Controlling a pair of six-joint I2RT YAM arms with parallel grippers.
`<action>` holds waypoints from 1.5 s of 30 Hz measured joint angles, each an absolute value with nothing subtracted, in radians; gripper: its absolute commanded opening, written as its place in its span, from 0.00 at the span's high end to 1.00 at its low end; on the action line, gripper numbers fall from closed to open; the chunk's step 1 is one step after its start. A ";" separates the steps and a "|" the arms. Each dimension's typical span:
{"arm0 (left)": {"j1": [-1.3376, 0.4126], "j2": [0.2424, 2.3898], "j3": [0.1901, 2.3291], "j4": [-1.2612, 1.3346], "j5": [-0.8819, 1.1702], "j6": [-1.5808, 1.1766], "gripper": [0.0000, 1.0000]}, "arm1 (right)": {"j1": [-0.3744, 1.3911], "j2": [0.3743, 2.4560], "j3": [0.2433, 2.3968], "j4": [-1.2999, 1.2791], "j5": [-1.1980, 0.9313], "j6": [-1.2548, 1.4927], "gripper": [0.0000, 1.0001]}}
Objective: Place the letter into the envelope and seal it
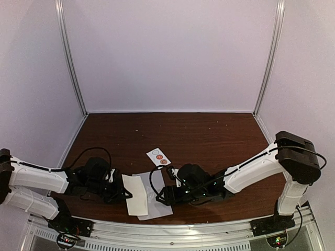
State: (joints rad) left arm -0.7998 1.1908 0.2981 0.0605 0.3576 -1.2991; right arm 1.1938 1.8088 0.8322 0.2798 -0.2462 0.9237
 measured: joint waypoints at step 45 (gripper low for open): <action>-0.800 1.344 0.315 0.160 0.410 -1.178 1.00 | 1.194 1.842 0.860 0.303 -0.264 0.923 0.30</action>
